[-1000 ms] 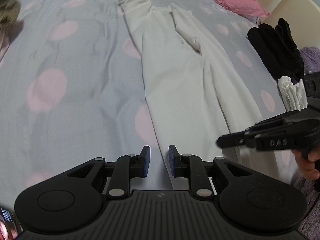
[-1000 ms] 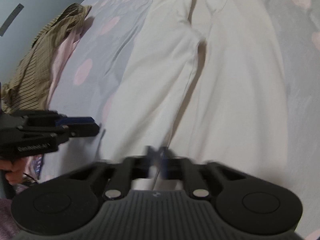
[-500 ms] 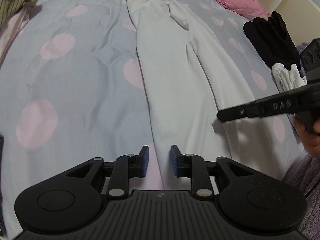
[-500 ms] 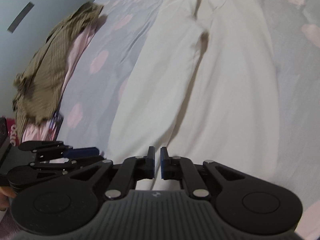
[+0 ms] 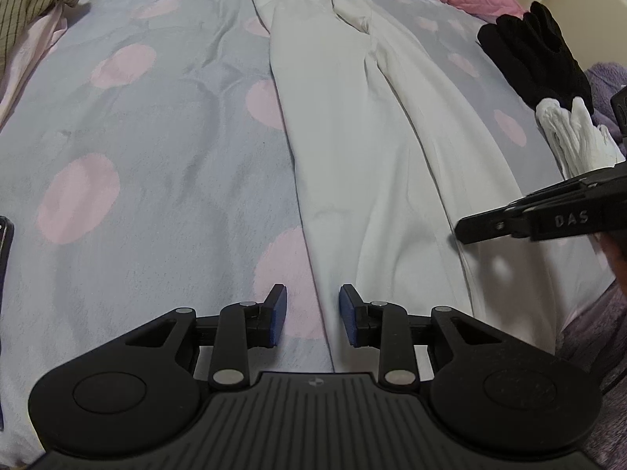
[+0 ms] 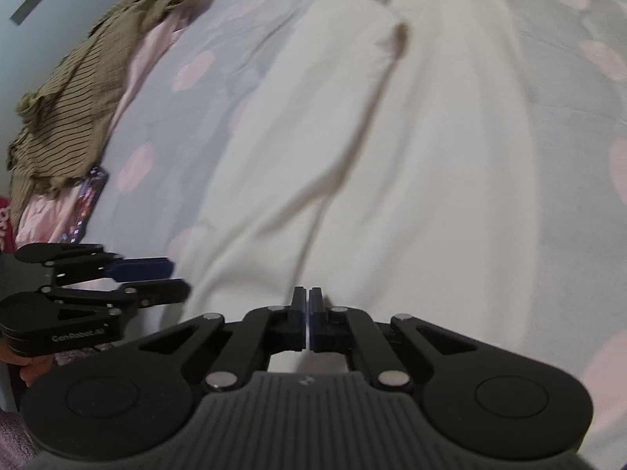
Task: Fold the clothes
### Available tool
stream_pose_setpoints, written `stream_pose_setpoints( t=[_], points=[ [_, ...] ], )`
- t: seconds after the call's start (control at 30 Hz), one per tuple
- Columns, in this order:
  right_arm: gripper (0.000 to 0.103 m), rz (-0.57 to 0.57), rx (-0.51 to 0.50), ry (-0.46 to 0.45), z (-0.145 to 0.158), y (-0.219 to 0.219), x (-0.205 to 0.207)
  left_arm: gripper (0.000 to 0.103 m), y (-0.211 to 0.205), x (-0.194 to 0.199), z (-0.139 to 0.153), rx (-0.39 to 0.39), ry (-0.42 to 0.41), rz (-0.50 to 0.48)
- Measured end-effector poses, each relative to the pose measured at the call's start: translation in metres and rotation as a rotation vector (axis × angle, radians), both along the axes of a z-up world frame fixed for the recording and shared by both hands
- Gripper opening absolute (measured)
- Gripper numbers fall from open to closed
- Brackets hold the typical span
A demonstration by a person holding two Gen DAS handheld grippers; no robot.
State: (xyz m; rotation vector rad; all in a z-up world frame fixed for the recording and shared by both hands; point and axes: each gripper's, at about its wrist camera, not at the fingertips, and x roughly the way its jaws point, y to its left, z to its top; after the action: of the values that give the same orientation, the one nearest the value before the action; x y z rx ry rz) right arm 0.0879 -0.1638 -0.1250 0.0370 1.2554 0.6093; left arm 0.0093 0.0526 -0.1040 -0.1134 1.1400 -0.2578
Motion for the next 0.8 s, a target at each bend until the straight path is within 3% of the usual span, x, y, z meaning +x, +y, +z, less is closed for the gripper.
stream_pose_setpoints(
  t=[0.23, 0.57, 0.67, 0.8],
  points=[
    [0.008, 0.022, 0.071, 0.023, 0.005, -0.018, -0.023, 0.028, -0.002, -0.007, 0.000, 0.006, 0.016, -0.019],
    [0.010, 0.259, 0.062, 0.056, -0.011, -0.001, -0.075, 0.028, -0.007, -0.022, 0.003, 0.020, 0.039, -0.038],
    [0.025, 0.299, 0.066, 0.052, -0.015, 0.003, -0.082, 0.028, -0.010, -0.025, 0.005, 0.025, 0.036, -0.049],
    [0.027, 0.344, 0.040, 0.018, -0.014, 0.010, -0.087, 0.028, -0.015, -0.029, 0.008, 0.020, 0.033, -0.059]
  ],
)
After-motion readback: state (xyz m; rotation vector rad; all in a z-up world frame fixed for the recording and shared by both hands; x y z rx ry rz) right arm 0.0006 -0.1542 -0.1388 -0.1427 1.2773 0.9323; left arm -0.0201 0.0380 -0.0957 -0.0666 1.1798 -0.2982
